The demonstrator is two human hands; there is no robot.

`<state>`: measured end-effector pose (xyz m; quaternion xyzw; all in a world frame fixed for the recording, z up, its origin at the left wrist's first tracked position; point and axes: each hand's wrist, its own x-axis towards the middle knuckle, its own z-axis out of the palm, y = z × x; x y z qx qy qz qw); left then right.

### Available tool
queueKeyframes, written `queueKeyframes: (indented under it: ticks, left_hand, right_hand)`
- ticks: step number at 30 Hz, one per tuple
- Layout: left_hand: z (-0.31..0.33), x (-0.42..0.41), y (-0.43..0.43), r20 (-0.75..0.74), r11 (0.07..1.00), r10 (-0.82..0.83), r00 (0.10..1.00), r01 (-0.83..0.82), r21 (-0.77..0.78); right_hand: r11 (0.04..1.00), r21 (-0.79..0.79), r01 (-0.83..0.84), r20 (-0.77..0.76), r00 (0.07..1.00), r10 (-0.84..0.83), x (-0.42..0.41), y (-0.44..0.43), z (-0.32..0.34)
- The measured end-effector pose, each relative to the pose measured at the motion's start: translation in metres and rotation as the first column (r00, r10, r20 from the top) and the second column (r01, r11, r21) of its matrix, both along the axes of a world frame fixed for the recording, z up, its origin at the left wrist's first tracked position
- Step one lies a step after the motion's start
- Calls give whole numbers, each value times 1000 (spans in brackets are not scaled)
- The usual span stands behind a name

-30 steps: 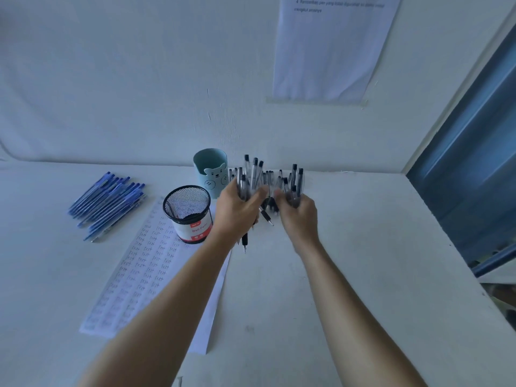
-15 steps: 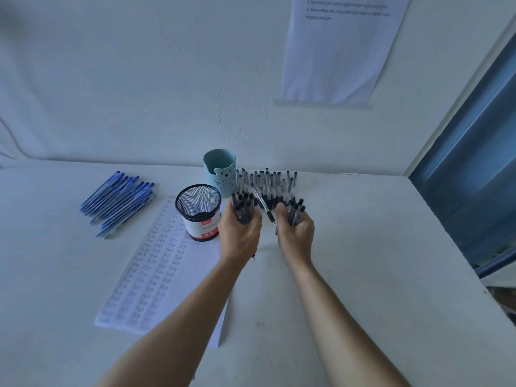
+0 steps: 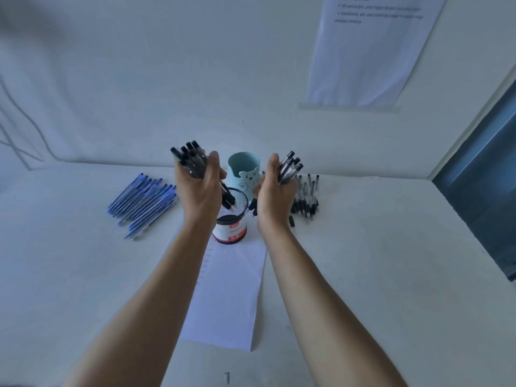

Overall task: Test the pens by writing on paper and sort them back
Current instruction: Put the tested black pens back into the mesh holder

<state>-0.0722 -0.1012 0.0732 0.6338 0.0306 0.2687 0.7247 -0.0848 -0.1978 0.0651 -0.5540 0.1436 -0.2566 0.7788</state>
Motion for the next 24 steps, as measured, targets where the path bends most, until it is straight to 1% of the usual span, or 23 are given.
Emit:
queueKeyframes:
  ticks: [3, 6, 8, 11, 13, 14, 16, 18, 20, 22, 24]
  left_hand:
    - [-12, 4, 9, -70, 999, -12, 997, 15, 44]
    - [-26, 5, 15, -130, 993, 32, 991, -18, 112]
    - [-32, 3, 17, -188, 988, 64, 980, -36, 149]
    - [-38, 0, 18, -246, 986, 84, 966, -46, 159]
    - [-42, -2, 18, -274, 992, 36, 961, -1, 125]
    - [-44, -3, 19, -274, 993, 2, 962, 30, 113]
    - [-46, -6, 19, -269, 990, -32, 963, 68, 126]
    - [-44, -9, 18, -263, 988, -40, 964, 77, 134]
    - [-40, -9, 17, -254, 987, -22, 967, 61, 150]
    - [-35, -8, 18, -224, 976, 21, 974, 29, 217]
    - [-29, -9, 17, -189, 951, 49, 981, 12, 310]
  right_hand:
    - [999, -33, -20, 17, 1000, 21, 9, 20, -2]
    - [989, -146, -17, 24, 999, 21, 14, 31, -15]
    - [967, -255, -18, -3, 1000, 18, 18, 35, -28]
    - [932, -361, 13, -53, 998, -34, 23, 36, -48]
    - [909, -417, -16, -127, 991, -41, 23, 36, -57]
    - [905, -422, -51, -162, 987, -20, 22, 35, -59]
    - [929, -347, -131, -188, 980, 68, 17, 32, -62]
    - [944, -270, -188, -154, 977, 150, 14, 28, -62]
    - [958, -202, -202, -124, 976, 180, 12, 26, -60]
    - [971, -132, -200, -71, 979, 192, 9, 22, -55]
    - [972, -114, -203, -29, 979, 201, 5, 14, -49]
